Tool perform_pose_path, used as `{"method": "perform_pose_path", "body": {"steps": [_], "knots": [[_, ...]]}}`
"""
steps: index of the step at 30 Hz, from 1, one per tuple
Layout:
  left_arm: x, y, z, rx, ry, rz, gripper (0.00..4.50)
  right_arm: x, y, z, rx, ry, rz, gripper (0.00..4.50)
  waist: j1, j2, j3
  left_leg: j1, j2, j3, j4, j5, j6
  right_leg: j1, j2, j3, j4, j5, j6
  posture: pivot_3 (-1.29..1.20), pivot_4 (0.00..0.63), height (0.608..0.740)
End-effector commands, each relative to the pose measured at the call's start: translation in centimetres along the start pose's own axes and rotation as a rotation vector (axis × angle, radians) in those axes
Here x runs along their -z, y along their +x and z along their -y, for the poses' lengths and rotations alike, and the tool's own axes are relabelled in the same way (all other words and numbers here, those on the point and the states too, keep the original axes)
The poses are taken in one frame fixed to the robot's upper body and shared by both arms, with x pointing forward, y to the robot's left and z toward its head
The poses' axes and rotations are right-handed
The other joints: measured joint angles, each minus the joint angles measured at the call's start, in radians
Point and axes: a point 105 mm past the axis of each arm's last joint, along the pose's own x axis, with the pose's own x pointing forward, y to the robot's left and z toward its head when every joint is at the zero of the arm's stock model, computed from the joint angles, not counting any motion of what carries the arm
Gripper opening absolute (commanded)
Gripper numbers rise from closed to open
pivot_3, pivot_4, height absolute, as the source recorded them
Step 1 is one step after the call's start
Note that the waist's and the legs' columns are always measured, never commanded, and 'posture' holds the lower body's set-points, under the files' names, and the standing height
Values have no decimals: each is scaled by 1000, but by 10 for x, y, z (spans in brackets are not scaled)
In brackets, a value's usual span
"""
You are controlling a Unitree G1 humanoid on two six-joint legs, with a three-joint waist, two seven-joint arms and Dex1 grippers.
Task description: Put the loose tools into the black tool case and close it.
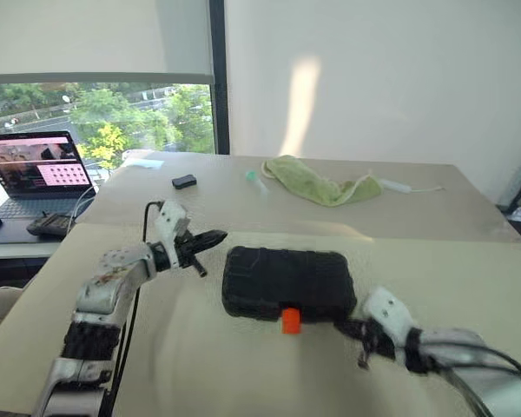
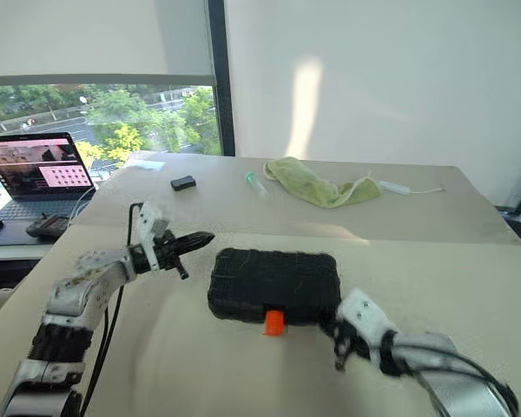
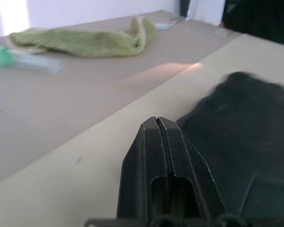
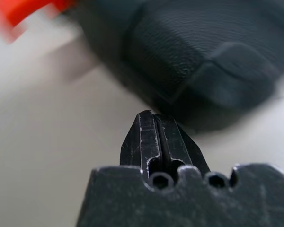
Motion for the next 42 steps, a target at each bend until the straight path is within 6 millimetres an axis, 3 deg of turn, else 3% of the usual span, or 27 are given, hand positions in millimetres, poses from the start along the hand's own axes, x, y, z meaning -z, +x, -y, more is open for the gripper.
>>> {"method": "perform_pose_path", "body": {"steps": [1, 4, 8, 10, 12, 13, 14, 16, 19, 24, 28, 35, 42], "knots": [[-9, 22, 14, 78, 27, -10, 0, -17, 16, 51, 190, -37, 44, 41, -4, 0, 1, 0, 0, 0, 0, -1, 3, 0, 0, 0, -1, 0, 0, 0, 150, 740], [-7, 35, 20, 111, 21, -34, 0, -19, 22, 52, 153, -6, 61, 41, -3, 0, 0, 1, 1, 0, -1, -1, 2, 1, 2, 0, 0, 0, 1, 0, 150, 740], [-1, 46, 31, 198, 14, -96, 0, -28, -1, 22, 13, 103, 133, 1270, -3, 0, 0, -4, 2, -1, -3, 1, -1, -2, 3, -1, 1, -2, 3, 0, 150, 740], [2, 46, 32, 225, 5, -113, 527, -32, -8, 11, -26, 139, 154, 1829, -8, 0, 0, -9, 1, -1, -3, 0, 0, -6, 3, -1, 0, -2, 3, 0, 150, 740], [17, 48, 35, 265, 12, -174, 1238, -39, -21, -16, -124, 223, 179, 2623, -6, 0, 0, -13, 0, 0, 0, -1, 2, -9, 2, 1, 0, -1, 5, 0, 150, 740], [24, 49, 36, 279, 23, -206, 1481, -44, -25, -29, -179, 253, 186, 2888, -3, 0, 0, -14, 0, 0, 1, -1, 3, -10, 1, 0, 0, -1, 5, 0, 150, 740], [30, 49, 38, 302, 37, -229, 2012, -47, -27, -38, -204, 263, 184, 2984, -3, 0, 0, -14, 0, 0, 1, -1, 3, -10, 2, 0, 0, -1, 5, 0, 150, 740], [40, 47, 42, 337, 53, -261, 2575, -48, -20, -41, -171, 263, 150, 2984, -3, 0, 0, -14, 0, 0, 2, -2, 5, -10, 1, 0, 0, 0, 6, 0, 150, 740], [48, 45, 44, 364, 75, -287, 2575, -52, -12, -44, -148, 291, 143, 2984, -2, 0, 0, -11, -2, 0, 3, -8, 13, -8, -2, 1, -1, 0, 6, 0, 150, 740], [54, 42, 45, 386, 101, -313, 2575, -47, 6, -43, -70, 355, 96, 2984, -1, 1, 0, -9, -1, -1, 4, -5, 10, -8, -1, 1, 1, 1, 4, 0, 150, 740], [54, 39, 45, 385, 105, -317, 2575, -42, 6, -45, -54, 348, 58, 2984, -1, 1, 0, -9, -2, -1, 3, -2, 4, -8, -1, 0, 1, 1, 4, 0, 150, 740], [56, 37, 45, 377, 111, -327, 2575, -39, 5, -44, -38, 350, 34, 2984, -3, 2, 0, -9, -1, -1, 3, -5, 10, -8, 0, 0, 1, 1, 4, 0, 150, 740], [58, 39, 46, 370, 111, -332, 2575, -32, 21, -48, -38, 368, 11, 2984, -3, 2, -1, -9, -1, -1, 3, -5, 10, -7, 0, 0, 1, 1, 4, 0, 150, 740]]}}
